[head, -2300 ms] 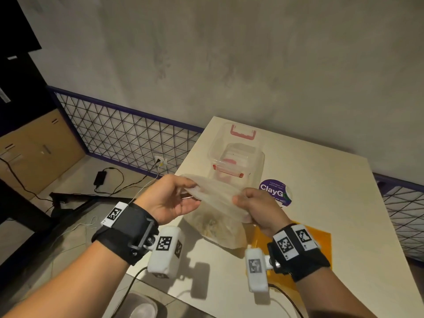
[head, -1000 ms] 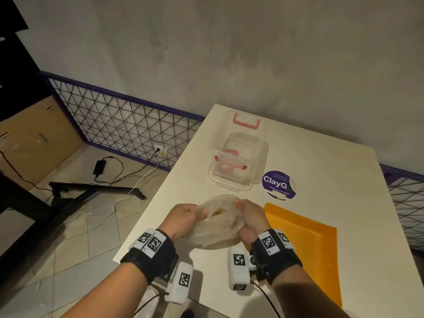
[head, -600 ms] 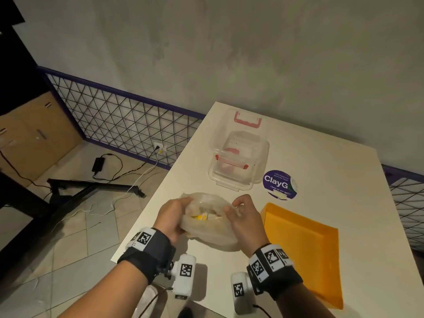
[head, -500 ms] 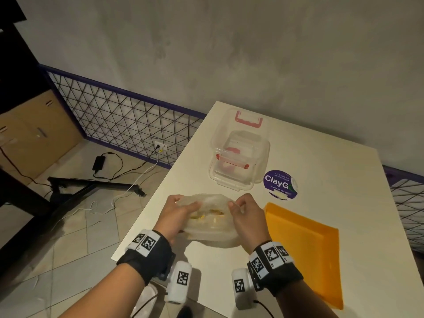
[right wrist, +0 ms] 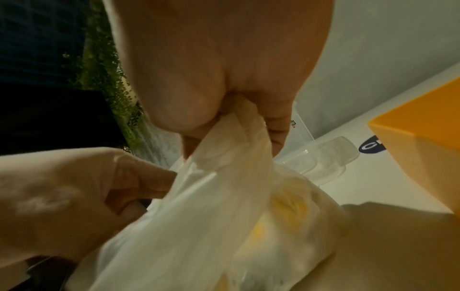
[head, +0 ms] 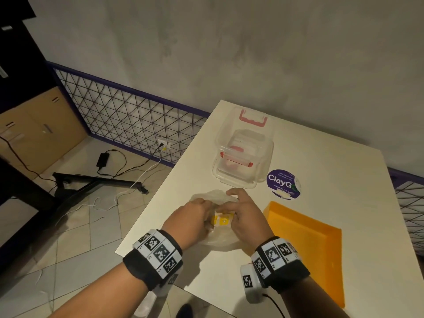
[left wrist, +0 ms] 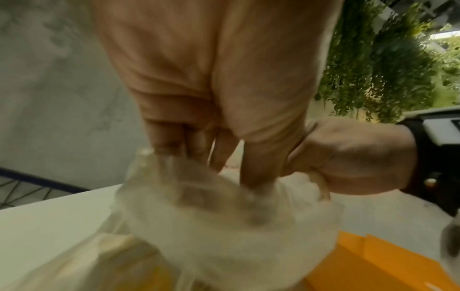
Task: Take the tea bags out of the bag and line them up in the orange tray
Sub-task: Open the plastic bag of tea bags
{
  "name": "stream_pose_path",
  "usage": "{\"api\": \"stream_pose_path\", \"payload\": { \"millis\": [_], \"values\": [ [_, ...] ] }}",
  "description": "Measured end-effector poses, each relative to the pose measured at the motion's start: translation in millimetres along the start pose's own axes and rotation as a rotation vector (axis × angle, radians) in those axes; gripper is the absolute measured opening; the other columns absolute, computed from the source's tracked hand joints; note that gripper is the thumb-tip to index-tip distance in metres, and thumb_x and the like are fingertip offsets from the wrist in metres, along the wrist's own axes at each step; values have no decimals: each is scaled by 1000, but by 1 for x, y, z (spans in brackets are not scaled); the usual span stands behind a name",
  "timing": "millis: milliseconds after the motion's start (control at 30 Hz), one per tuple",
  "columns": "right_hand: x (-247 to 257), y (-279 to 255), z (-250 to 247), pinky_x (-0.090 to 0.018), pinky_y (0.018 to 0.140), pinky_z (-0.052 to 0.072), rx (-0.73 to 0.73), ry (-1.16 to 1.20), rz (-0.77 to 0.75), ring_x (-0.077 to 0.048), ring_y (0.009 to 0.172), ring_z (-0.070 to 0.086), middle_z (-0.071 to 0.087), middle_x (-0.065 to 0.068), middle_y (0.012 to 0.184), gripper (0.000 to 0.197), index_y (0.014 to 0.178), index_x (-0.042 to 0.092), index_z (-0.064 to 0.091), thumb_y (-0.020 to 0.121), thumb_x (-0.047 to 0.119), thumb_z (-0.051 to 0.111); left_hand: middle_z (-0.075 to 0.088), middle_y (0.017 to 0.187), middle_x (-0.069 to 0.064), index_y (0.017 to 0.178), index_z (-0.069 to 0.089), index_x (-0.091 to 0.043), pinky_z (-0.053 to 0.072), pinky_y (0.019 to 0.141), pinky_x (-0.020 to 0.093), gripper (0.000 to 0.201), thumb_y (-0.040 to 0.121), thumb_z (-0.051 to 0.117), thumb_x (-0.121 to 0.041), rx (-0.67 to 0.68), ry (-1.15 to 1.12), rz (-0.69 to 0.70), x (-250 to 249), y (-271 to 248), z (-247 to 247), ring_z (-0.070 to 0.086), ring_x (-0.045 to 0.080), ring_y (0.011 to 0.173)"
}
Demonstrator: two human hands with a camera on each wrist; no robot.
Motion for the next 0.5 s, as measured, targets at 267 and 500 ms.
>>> {"api": "stream_pose_path", "payload": {
  "millis": [267,500],
  "values": [
    [7,-5,10,-20,99,44,99,-40,51,-18,114,55,43,2,131,70,141,25,51,82,-11,46,53,131,8,135,51,-12,53,84,38,54,83,65,-18,189,92,78,-24,0,13,62,29,109],
    [21,-10,1,-10,102,36,89,46,15,-15,116,54,44,1,131,64,130,21,63,80,-13,41,49,131,12,133,50,-10,43,98,31,51,84,63,-11,229,209,194,-48,14,39,52,29,120]
  ]
}}
Point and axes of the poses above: each hand's wrist, its own y-axis towards the middle knuckle, its own z-axis out of the palm, x = y × z, the point moved 10 cm from there along y, towards the middle knuckle
